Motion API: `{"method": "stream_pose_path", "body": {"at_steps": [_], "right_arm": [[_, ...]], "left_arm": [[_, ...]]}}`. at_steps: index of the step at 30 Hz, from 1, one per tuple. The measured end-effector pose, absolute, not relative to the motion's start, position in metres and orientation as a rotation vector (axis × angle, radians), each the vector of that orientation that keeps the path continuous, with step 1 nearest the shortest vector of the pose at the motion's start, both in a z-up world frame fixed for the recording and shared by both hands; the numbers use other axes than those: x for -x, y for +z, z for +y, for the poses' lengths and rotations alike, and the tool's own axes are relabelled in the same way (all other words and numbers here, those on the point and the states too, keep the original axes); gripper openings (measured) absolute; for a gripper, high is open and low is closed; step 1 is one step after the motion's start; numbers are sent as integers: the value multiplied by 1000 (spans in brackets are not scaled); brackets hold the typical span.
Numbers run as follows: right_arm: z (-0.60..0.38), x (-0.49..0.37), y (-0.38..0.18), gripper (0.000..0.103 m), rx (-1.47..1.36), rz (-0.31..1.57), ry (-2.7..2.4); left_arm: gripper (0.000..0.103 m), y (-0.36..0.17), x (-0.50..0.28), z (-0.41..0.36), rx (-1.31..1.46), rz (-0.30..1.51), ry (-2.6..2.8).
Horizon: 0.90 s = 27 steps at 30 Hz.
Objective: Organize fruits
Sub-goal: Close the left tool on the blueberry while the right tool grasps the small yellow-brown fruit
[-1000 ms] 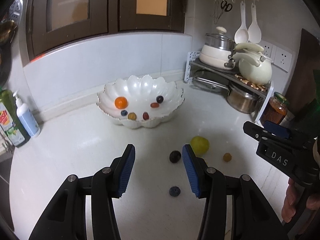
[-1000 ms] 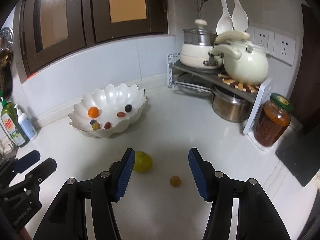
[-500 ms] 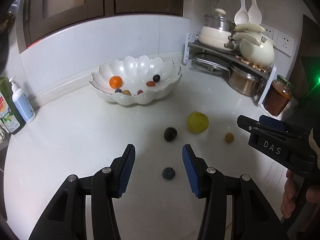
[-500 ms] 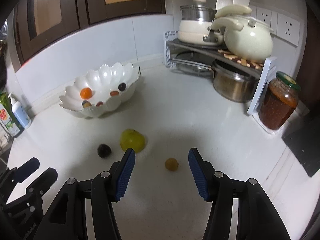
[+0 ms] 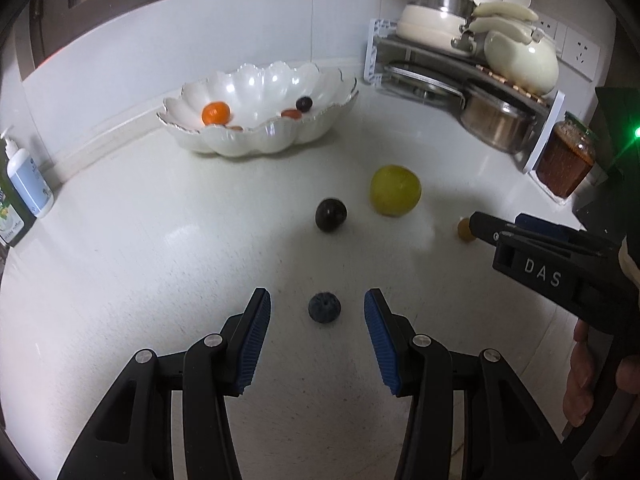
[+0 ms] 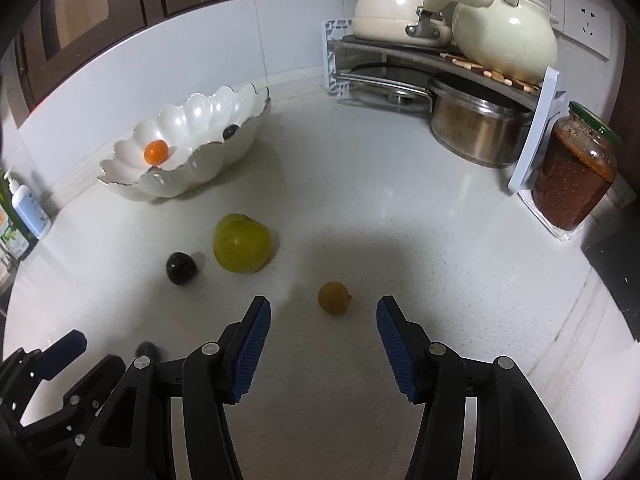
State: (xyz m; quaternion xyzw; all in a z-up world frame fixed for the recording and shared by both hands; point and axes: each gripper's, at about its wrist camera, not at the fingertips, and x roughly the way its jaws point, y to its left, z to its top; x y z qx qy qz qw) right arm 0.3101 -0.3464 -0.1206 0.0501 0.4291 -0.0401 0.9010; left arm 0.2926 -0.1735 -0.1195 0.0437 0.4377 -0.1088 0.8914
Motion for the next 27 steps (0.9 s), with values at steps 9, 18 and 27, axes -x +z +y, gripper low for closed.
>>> {"method": "stream_pose_path", "body": {"at_steps": [9, 18, 27], "right_arm": [[-352, -323, -136, 56, -103, 916, -79], [-354, -333, -146, 56, -105, 932, -70], [-356, -342, -154, 56, -97, 937, -68]], "left_arm": [[48, -136, -302, -179, -88, 948, -206], [47, -149, -311, -182, -89, 982, -195], [45, -156, -316, -183, -86, 994, -173]]}}
